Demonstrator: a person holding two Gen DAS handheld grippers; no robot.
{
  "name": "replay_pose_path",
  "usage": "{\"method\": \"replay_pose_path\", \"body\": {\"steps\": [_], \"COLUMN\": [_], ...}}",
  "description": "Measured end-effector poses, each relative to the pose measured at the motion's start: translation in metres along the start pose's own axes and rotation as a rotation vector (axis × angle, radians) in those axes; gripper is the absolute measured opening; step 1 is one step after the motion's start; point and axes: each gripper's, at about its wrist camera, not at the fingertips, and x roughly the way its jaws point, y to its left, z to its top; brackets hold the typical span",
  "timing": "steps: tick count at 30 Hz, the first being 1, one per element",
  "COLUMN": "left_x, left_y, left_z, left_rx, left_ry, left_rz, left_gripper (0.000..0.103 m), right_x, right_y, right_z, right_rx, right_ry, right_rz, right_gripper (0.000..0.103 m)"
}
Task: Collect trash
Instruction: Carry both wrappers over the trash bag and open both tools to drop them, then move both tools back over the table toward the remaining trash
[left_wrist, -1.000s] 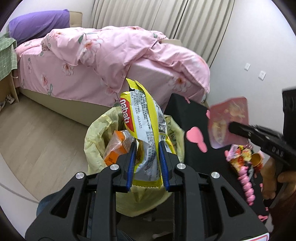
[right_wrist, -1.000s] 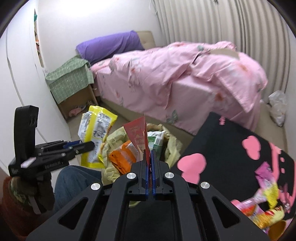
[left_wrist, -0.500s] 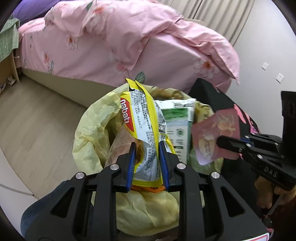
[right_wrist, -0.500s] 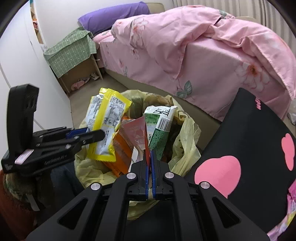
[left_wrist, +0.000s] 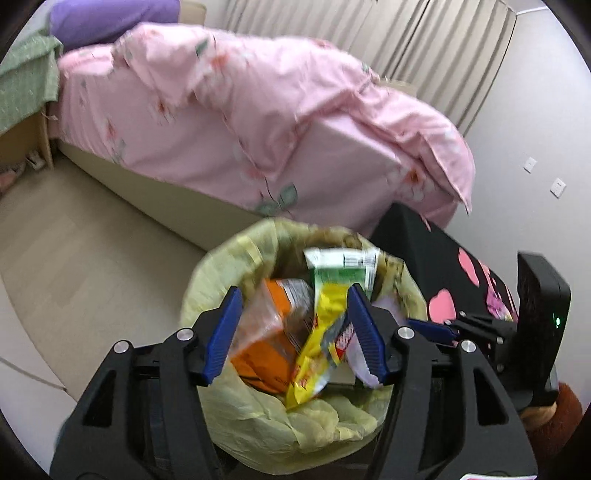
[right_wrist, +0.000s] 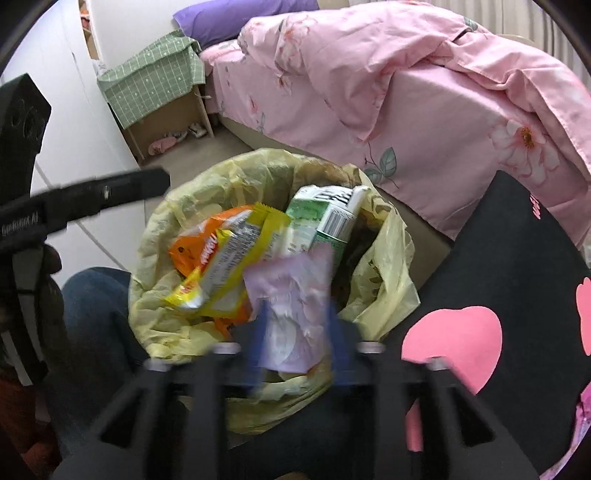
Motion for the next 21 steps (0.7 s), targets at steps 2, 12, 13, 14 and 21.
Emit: {"method": "replay_pose_path", "body": {"steps": [2,12,13,14,21], "left_x": [-0.015,-0.034,-0.034,-0.033,-0.035], "left_y": [-0.002,-0.027,-0.038,-0.045,-0.123], "left_z": [0.004,-0.01,-0.014,-0.017,-0.036], "left_rx": [-0.007,0.023,0.044,0.057,0.21], "left_ry": [-0.05,-0.043,-0.036,-0.032,-0.014], "left_rz": [0.015,-0.059,-0.088,-0.105,-0.284], "left_gripper": [0.056,0.056,0.056,0.056,0.056], "right_x": [-0.006,-0.098,-0.108,-0.122,-0.217], "right_y": [0.002,-0.024,-0.026,-0.03,-0.06], "right_z": [-0.001,-0.042,-0.048,-0.058,-0.131], "right_rx": [-0.004,0.143,0.152,0.162,0.242], "right_ry": [-0.016,-0.141,-0.153,-0.17,-0.292], "right_rz": [-0.009,-0.082,-0.099,-0.125,-0.293], "right_gripper": [0.044,0.049,0.049,0.05,0.059]}}
